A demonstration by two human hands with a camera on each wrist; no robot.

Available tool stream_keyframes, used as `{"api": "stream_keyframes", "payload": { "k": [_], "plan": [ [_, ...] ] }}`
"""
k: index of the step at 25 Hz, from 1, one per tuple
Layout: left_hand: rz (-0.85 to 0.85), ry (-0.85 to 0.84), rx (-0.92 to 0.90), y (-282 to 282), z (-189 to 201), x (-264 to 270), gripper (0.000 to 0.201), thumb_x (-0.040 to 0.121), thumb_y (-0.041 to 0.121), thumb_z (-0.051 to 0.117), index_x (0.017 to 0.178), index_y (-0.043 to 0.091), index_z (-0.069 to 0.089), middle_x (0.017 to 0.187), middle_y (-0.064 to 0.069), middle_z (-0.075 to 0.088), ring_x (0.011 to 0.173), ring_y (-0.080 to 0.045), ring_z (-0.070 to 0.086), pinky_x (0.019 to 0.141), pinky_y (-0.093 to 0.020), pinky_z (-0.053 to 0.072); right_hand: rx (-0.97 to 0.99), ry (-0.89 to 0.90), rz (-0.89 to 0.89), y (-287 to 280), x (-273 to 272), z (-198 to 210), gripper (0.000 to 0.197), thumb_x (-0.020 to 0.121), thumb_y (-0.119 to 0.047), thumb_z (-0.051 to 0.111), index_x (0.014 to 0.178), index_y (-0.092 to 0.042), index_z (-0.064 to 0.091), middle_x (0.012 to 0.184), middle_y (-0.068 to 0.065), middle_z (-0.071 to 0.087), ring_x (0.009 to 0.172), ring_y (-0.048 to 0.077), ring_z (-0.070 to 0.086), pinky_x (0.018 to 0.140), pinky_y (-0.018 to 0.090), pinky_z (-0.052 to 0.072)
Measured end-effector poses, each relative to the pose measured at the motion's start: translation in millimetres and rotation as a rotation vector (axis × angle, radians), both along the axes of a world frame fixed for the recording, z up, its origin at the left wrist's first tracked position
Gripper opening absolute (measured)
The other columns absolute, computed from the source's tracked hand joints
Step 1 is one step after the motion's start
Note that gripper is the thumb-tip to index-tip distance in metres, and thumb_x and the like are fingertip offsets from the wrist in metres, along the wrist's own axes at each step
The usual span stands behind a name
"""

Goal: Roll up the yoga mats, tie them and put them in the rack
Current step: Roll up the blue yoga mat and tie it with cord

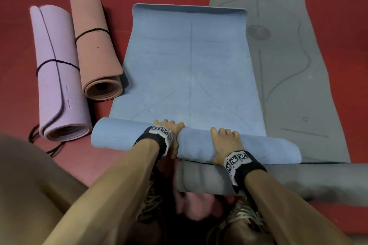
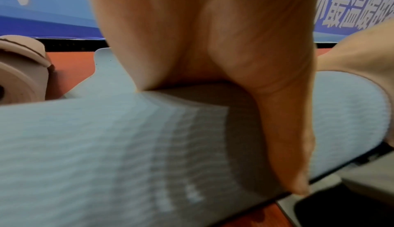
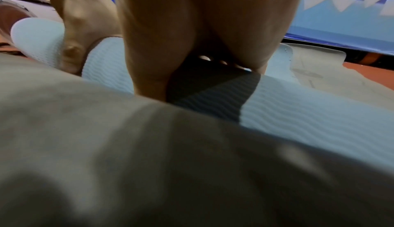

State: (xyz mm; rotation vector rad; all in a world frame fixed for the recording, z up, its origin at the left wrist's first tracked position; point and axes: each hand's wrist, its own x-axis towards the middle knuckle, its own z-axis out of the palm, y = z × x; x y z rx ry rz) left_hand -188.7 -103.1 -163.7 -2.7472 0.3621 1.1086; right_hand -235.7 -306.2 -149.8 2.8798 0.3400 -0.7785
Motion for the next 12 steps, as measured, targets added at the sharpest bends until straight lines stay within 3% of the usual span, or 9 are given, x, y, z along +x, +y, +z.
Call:
{"api": "stream_keyframes", "payload": {
  "k": [2,3,6,9,12],
  "plan": [
    [-0.032,-0.064,-0.09,6.2,8.9,-14.3,0.095,0.046,0.056,0.082,0.126,0.034,0.037,0.116,0.0,0.051,0.112,-0.026,0.049,0.1,-0.053,0.033,0.01,0.048,-0.001,0.3,6.8,4.8,0.069,0.07,-0.032,0.075,0.126,-0.021,0.037,0.117,0.005,0.051,0.112,0.027,0.049,0.097,0.041,0.033],
    [-0.032,-0.126,-0.115,6.5,7.8,-22.2,0.092,0.055,0.056,0.078,0.131,0.031,0.032,0.123,-0.002,0.048,0.117,-0.027,0.046,0.105,-0.053,0.029,0.008,0.078,0.002,-0.1,12.5,9.0,0.07,0.068,-0.031,0.077,0.126,-0.021,0.039,0.117,0.005,0.053,0.112,0.027,0.051,0.094,0.041,0.034],
    [-0.042,-0.258,-0.124,6.8,4.5,-40.7,0.1,0.065,0.055,0.074,0.143,0.023,0.021,0.135,-0.006,0.041,0.127,-0.03,0.039,0.111,-0.057,0.018,0.018,0.214,-0.01,-1.6,38.0,16.9,0.078,0.057,-0.028,0.086,0.124,-0.021,0.048,0.11,0.005,0.062,0.104,0.028,0.061,0.081,0.035,0.04],
    [-0.065,-0.301,-0.105,5.3,0.5,-49.4,0.103,0.07,0.057,0.073,0.146,0.02,0.016,0.137,-0.009,0.039,0.127,-0.032,0.038,0.11,-0.058,0.017,0.028,0.365,-0.031,-2.9,54.1,23.6,0.085,0.051,-0.029,0.089,0.127,-0.025,0.051,0.116,0.005,0.064,0.103,0.027,0.063,0.08,0.033,0.054],
    [-0.064,-0.288,-0.143,4.7,0.6,-46.9,0.095,0.07,0.054,0.073,0.143,0.021,0.022,0.132,-0.008,0.044,0.122,-0.031,0.042,0.106,-0.055,0.022,0.009,0.348,-0.044,-5.6,46.0,18.5,0.091,0.052,-0.029,0.088,0.132,-0.024,0.044,0.12,0.005,0.061,0.108,0.029,0.061,0.082,0.033,0.044]
  ]
}}
